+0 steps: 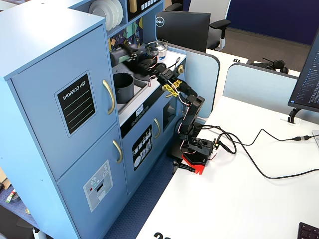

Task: Put salt in the gray recipient

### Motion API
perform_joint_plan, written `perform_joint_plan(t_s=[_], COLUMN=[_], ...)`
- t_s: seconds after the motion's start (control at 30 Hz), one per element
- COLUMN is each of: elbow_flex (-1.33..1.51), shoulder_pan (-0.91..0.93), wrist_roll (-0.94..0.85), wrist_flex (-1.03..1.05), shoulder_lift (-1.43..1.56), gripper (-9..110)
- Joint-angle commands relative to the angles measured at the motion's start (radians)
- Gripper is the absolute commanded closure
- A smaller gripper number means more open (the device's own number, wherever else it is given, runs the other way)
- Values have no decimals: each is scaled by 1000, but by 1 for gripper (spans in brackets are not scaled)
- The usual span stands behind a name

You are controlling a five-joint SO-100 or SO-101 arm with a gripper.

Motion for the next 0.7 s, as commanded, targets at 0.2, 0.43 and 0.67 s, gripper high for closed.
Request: perform_joint_plan(t_s=[0.2, 0.43, 0.67], elbow_flex=[209, 250, 278], shoulder_pan=[446, 538, 591], wrist_roll=[-1190, -1671, -1784], wrist_flex=[-321, -399, -443], shoulder_lift=[187, 92, -25], gripper=[101, 101, 101])
